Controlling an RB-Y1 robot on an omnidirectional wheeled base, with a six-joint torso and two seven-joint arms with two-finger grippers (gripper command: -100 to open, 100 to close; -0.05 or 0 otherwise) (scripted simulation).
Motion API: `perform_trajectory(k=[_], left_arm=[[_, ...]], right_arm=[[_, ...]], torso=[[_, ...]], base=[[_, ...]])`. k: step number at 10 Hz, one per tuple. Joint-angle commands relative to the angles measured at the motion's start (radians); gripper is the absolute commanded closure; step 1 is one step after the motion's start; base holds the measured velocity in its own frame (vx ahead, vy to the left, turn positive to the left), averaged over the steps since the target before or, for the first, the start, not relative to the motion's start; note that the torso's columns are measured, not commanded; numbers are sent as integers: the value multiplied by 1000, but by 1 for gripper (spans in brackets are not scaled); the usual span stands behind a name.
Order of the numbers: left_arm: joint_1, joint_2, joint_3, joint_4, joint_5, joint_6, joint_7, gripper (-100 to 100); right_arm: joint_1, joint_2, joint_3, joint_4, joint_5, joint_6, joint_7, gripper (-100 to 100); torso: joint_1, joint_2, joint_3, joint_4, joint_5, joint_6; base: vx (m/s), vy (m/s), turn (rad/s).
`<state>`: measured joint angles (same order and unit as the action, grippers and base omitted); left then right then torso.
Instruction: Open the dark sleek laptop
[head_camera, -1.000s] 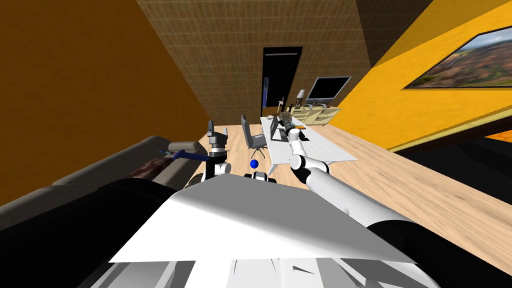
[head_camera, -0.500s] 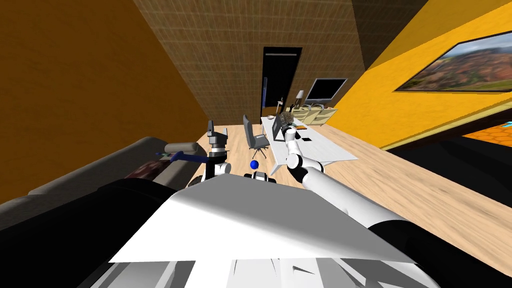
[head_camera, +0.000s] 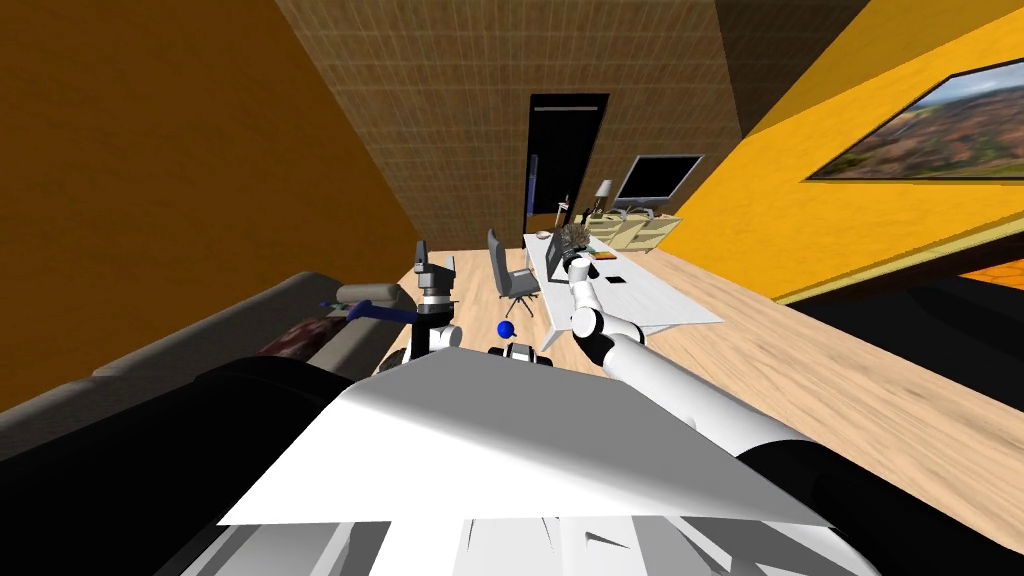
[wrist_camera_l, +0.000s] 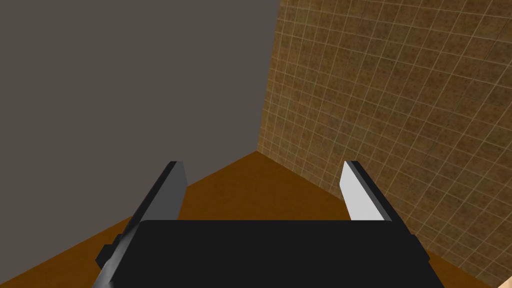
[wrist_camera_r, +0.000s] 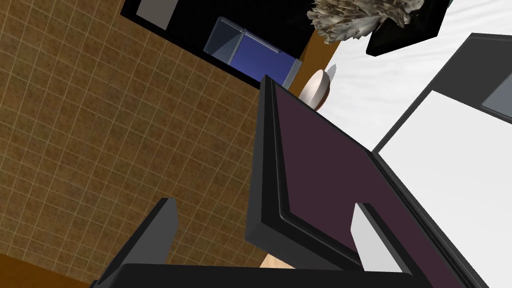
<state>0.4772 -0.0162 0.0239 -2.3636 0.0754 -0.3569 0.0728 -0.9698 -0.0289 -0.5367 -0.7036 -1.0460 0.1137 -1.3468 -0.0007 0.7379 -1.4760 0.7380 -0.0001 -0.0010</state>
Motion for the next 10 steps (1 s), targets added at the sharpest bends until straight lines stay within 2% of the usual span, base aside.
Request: perform_trajectory(k=[1, 2, 3, 5, 6, 7, 8, 9, 10], left_arm=[[0, 0, 0, 0, 0, 0, 0, 0], [0, 0, 0, 0, 0, 0, 0, 0], [0, 0, 0, 0, 0, 0, 0, 0], [0, 0, 0, 0, 0, 0, 0, 0], [0, 0, 0, 0, 0, 0, 0, 0], [0, 0, 0, 0, 0, 0, 0, 0], [0, 0, 0, 0, 0, 0, 0, 0], [0, 0, 0, 0, 0, 0, 0, 0], [0, 0, 0, 0, 0, 0, 0, 0]], right_arm=[[-4, -19, 41, 20, -75, -33, 55, -100], [-4, -19, 41, 20, -90, -33, 55, -100], [-4, -11, 23, 10, -123, -62, 102, -100], [-4, -11, 23, 10, -133, -62, 116, -100], [-4, -3, 6, 1, -177, -91, 164, -100], [-4, -3, 6, 1, -177, -91, 178, -100], [-4, 6, -12, -8, -220, -120, 211, -100], [-4, 6, -12, -8, -220, -120, 239, -100], [-4, 14, -29, -18, -261, -149, 272, -100]], torso=[[-2, 0, 0, 0, -1, 2], [0, 0, 0, 0, 0, 2], [3, 0, 0, 0, 1, 1], [-1, 0, 0, 0, 0, 1], [1, 0, 0, 0, 0, 2], [0, 0, 0, 0, 0, 0], [0, 0, 0, 0, 0, 1], [-1, -1, 0, 0, 0, 1], [0, 0, 0, 0, 0, 2]], base=[[-6, -50, -16], [0, -14, -34], [-3, -51, 194], [-3, -59, 93], [-11, -68, 191], [-10, -76, 166], [11, -104, 241], [-5, -95, 110], [-26, -90, 218]])
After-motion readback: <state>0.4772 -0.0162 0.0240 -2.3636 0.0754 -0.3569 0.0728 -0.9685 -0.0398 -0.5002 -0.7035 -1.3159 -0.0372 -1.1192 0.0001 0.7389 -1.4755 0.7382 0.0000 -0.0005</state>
